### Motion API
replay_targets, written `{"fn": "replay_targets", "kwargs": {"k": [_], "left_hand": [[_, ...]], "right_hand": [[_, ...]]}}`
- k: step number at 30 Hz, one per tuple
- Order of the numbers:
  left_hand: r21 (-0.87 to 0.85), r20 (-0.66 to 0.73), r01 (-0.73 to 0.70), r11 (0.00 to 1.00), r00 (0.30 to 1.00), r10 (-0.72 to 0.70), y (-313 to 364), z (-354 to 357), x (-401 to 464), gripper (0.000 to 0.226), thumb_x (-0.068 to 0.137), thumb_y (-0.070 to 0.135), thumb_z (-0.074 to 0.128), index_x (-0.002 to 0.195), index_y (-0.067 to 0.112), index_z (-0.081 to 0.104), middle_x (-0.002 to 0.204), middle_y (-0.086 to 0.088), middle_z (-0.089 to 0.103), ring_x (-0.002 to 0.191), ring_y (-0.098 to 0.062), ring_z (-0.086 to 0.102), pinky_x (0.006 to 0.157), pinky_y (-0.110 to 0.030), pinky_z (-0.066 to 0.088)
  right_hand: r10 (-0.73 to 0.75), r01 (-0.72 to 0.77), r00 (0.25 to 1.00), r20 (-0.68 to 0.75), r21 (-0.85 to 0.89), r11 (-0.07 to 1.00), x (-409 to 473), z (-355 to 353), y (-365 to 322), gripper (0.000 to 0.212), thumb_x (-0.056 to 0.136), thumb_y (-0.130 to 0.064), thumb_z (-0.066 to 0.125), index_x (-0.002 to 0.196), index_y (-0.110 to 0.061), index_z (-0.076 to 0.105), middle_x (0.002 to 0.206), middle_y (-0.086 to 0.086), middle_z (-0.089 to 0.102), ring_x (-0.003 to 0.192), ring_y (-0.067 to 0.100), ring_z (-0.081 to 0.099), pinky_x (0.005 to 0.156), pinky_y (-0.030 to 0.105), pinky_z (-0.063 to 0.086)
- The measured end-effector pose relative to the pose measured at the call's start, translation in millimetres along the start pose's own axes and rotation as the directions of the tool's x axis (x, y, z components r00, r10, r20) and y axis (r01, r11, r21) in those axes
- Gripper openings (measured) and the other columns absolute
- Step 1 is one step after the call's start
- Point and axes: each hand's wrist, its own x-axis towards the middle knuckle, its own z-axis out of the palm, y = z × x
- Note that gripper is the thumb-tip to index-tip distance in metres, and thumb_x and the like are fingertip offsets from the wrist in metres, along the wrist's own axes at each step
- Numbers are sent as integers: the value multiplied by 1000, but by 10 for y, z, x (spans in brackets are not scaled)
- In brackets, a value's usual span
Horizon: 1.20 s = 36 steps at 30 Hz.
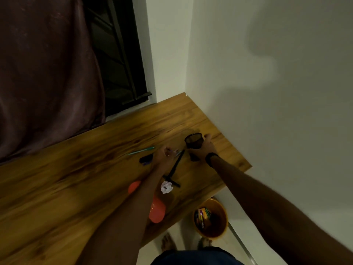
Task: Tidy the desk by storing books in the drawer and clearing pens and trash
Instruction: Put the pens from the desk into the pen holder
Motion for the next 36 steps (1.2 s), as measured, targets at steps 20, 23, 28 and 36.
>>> {"fn": "replay_targets", "kwargs": {"k": [20, 23, 28, 36], "left_hand": [[-64, 374, 11, 998, 927, 14, 566, 1161, -62, 80, 74, 38, 75, 144, 23, 40, 137, 2, 52, 121, -15, 52, 92, -30, 47], [66, 203, 5, 998, 979, -18, 349, 1070, -36, 42, 84, 31, 67, 123, 21, 58, 119, 2, 64, 108, -16, 61, 83, -26, 47], [353, -58, -63, 933, 994, 89, -8, 669, -119, 21, 90, 17, 59, 109, 9, 63, 97, 1, 58, 86, -9, 52, 78, -24, 42], [263, -241, 67, 962, 971, -1, -367, -36, -240, 16, 89, 18, 54, 101, 14, 64, 108, -11, 67, 100, -31, 62, 86, -42, 51]], "right_hand": [[-29, 36, 958, -285, 19, 999, -161, -666, 917, 91, 61, -40, 81, 135, -18, 34, 129, 7, 54, 115, 28, 55, 93, 43, 52], [-112, 59, 870, -481, -124, 991, -307, -514, 920, 101, 56, -58, 81, 135, -15, 37, 137, 10, 40, 128, 27, 34, 109, 42, 28], [-277, 229, 929, -243, -209, 951, -772, 8, 787, 70, 80, -56, 65, 134, -17, 43, 142, 7, 36, 129, 26, 33, 111, 43, 24], [-496, 526, 849, 180, -373, 765, -826, 770, 405, 34, 87, -44, 56, 103, -15, 63, 107, 8, 63, 104, 29, 55, 90, 41, 41]]}}
